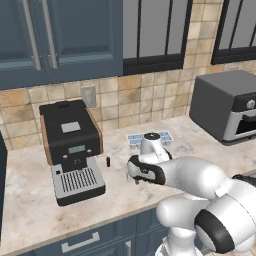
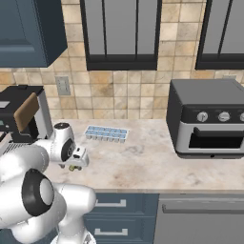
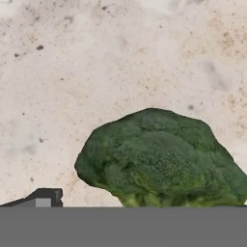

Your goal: Place the broccoli and garlic inside the fridge drawer. Close the drawer after placing the vegetables.

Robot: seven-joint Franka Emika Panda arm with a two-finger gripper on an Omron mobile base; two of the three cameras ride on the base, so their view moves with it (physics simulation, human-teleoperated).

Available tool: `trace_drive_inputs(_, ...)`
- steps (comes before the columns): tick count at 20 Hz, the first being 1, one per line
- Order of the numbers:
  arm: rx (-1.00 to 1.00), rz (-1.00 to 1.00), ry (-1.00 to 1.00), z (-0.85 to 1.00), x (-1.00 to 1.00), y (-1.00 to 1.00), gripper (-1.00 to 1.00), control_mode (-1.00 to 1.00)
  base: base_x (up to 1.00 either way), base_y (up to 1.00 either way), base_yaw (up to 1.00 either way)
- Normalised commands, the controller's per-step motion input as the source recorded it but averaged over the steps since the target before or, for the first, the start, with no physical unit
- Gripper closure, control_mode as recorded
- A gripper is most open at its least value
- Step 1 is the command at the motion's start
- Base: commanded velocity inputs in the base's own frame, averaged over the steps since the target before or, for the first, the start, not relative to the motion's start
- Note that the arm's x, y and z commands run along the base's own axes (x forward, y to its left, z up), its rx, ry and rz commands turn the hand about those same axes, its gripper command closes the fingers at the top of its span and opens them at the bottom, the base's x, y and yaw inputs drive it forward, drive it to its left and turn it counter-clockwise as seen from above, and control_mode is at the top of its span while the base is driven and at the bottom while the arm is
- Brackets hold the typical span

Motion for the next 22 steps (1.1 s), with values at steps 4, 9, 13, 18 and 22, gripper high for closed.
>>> trace_drive_inputs(4, 0.05, 0.00, 0.00, -0.34, 0.22, -0.04, -1.00, -1.00, 0.00, 0.00, 0.00)
trace_drive_inputs(9, 0.02, 0.00, 0.00, -0.33, 0.00, 0.00, 1.00, -1.00, 0.00, 0.00, 0.00)
trace_drive_inputs(13, 0.04, 0.00, -0.04, -0.08, -0.18, -0.06, 1.00, -1.00, 0.00, 0.00, 0.00)
trace_drive_inputs(18, 0.03, 0.00, -0.27, 0.53, -0.58, -0.28, 1.00, -1.00, 0.00, 0.00, 0.00)
trace_drive_inputs(22, 0.06, 0.00, -0.24, 0.98, -0.70, -0.31, 1.00, -1.00, 0.00, 0.00, 0.00)
